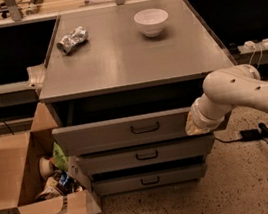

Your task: Close top drawer

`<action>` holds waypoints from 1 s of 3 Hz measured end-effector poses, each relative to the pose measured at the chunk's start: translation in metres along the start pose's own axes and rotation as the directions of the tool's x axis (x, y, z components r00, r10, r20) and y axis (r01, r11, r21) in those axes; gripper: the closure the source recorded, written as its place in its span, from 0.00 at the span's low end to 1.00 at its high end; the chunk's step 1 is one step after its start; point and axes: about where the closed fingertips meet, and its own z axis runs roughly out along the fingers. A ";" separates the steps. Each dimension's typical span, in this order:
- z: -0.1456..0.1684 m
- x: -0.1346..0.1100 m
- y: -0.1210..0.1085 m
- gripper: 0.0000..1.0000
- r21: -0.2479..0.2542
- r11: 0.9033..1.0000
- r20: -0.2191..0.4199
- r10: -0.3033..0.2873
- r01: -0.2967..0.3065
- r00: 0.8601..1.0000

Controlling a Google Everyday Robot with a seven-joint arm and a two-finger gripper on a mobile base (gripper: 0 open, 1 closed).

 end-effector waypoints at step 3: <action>0.000 0.000 0.000 0.09 0.000 1.000 0.000 0.000 0.000 1.000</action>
Offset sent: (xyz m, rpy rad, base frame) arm 0.0000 0.0000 0.0000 0.0000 0.0000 0.0000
